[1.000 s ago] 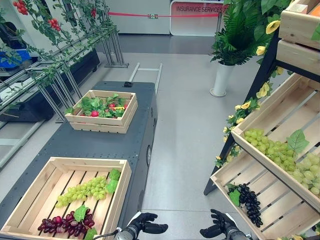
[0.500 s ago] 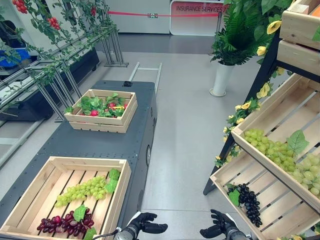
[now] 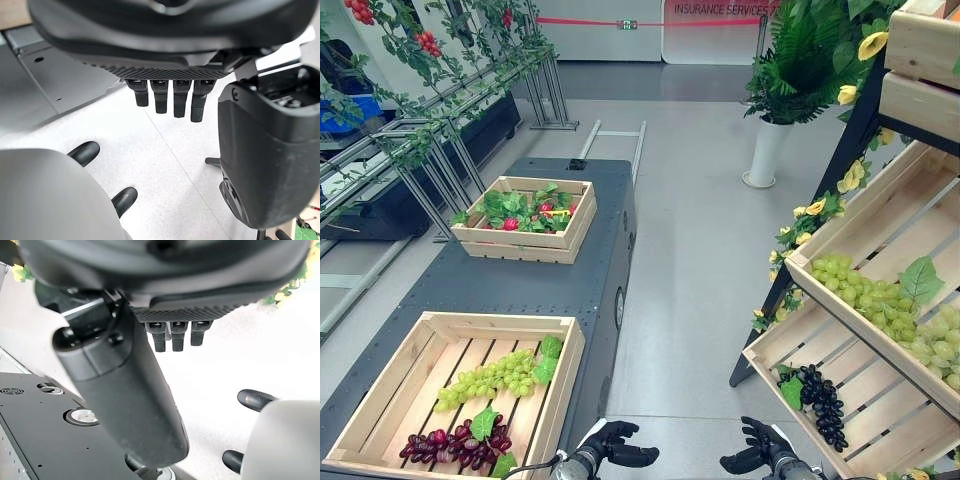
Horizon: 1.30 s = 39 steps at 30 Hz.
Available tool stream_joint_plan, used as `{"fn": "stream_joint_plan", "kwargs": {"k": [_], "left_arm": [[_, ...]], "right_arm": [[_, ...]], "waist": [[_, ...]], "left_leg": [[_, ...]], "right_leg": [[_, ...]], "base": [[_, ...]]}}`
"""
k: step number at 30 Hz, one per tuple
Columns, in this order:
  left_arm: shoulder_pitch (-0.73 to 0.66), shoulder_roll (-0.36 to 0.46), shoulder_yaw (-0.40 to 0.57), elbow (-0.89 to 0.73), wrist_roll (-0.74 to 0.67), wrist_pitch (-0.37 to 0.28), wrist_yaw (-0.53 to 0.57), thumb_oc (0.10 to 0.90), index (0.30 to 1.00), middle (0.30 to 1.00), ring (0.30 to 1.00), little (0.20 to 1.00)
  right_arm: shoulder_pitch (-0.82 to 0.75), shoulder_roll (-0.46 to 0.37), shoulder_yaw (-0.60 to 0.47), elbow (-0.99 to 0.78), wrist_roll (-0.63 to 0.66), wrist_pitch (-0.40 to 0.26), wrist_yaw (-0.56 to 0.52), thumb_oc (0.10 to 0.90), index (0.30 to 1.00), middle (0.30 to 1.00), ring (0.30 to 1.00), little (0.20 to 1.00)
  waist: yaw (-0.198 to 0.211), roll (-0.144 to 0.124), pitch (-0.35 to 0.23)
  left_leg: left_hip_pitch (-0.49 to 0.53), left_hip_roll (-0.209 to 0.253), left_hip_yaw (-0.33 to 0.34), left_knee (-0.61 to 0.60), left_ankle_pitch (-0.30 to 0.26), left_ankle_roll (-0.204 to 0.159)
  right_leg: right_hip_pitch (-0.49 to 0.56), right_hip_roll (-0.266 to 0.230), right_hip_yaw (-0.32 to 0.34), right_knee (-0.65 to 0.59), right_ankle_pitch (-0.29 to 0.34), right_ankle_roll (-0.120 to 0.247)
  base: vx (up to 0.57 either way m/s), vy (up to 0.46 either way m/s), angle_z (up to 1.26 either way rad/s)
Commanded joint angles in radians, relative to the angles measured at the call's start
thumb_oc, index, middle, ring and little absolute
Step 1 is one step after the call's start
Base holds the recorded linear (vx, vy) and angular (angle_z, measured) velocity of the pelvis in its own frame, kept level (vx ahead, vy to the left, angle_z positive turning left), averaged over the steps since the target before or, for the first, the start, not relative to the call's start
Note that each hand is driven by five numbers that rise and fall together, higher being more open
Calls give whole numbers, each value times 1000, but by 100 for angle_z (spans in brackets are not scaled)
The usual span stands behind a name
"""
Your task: Pick up the fruits from the basket on one side to the basket on the other side
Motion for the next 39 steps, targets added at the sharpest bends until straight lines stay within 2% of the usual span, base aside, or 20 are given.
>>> {"fn": "stream_joint_plan", "kwargs": {"k": [1, 4, 6, 7, 9, 11, 14, 19, 24, 28, 35, 39], "left_arm": [[-143, 40, -14, -58, -2, -213, 121, 800, 900, 900, 900, 900], [-164, 79, 18, -127, -30, -254, 163, 800, 900, 900, 900, 900], [-188, 151, 92, -250, -96, -249, 155, 800, 900, 900, 900, 900], [-188, 151, 93, -250, -96, -248, 154, 800, 900, 900, 900, 900], [-209, 248, 196, -432, -167, -207, 130, 800, 900, 900, 900, 900], [-213, 275, 224, -491, -176, -187, 128, 800, 900, 900, 900, 900], [-211, 374, 313, -637, -161, -165, 131, 800, 900, 900, 900, 900], [-201, 464, 376, -702, -76, -168, 168, 800, 900, 900, 900, 900], [-189, 552, 422, -684, 43, -191, 260, 800, 900, 900, 900, 900], [-192, 630, 434, -621, 154, -151, 341, 800, 900, 900, 900, 900], [-238, 680, 445, -497, 215, -97, 417, 800, 900, 900, 900, 900], [-282, 728, 439, -490, 218, -86, 470, 800, 900, 900, 900, 900]], "right_arm": [[-77, -21, 36, 2, 50, -35, 31, 800, 900, 900, 900, 900], [-70, -36, 38, -12, 47, -29, 36, 800, 900, 900, 900, 900], [-52, -52, 33, -33, 49, -31, 37, 800, 900, 900, 900, 900], [-52, -52, 33, -33, 49, -31, 37, 800, 900, 900, 900, 900], [-26, -68, 20, -64, 66, -39, 33, 800, 900, 900, 900, 900], [-19, -72, 15, -74, 76, -42, 30, 800, 900, 900, 900, 900], [8, -85, -9, -114, 109, -62, 29, 800, 900, 900, 900, 900], [28, -101, -7, -197, 118, -82, 50, 800, 900, 900, 900, 900], [46, -121, 10, -262, 103, -89, 71, 800, 900, 900, 900, 900], [66, -139, 15, -301, 112, -103, 99, 800, 900, 900, 900, 900], [30, -177, 48, -365, 123, -97, 123, 800, 900, 900, 900, 900], [-13, -200, 72, -394, 132, -93, 123, 800, 900, 900, 900, 900]], "waist": [[17, -4, 43], [23, 4, 43], [32, 12, 43], [32, 11, 43], [47, 16, 43], [52, 18, 44], [64, 19, 52], [69, 21, 69], [76, 21, 99], [77, 21, 128], [83, 16, 213], [90, 4, 273]], "left_leg": [[10, -80, 3, 9, -99, 50], [5, -83, -6, 9, -96, 51], [-3, -87, -19, 9, -89, 49], [-3, -87, -19, 9, -89, 49], [-16, -89, -30, 9, -79, 46], [-21, -89, -34, 9, -76, 45], [-32, -91, -50, 9, -68, 42], [-38, -90, -58, 9, -59, 41], [-49, -85, -54, 53, -62, 36], [-73, -86, -62, 123, -77, 34], [-205, -95, -46, 330, -123, 17], [-336, -81, -9, 492, -169, 17]], "right_leg": [[2, -28, -25, 5, 9, 26], [0, -31, -32, 5, 7, 27], [-2, -36, -44, 5, 7, 26], [-2, -36, -44, 5, 7, 26], [-9, -43, -60, 5, 10, 25], [-11, -44, -65, 5, 11, 25], [-17, -47, -83, 5, 12, 22], [-24, -48, -98, 10, 10, 17], [-40, -57, -131, 87, -27, 7], [-59, -64, -160, 169, -67, -4], [-147, -83, -188, 324, -133, -29], [-260, -99, -196, 497, -194, -49]], "base": [[-16, 15, 6], [-9, 20, 8], [-1, 32, 8], [7, 32, 9], [3, 25, 7], [4, 14, 15], [19, 17, 23], [31, 15, 12], [38, 18, 10], [31, 28, 10], [-48, 59, 20], [-135, 99, 10]]}}
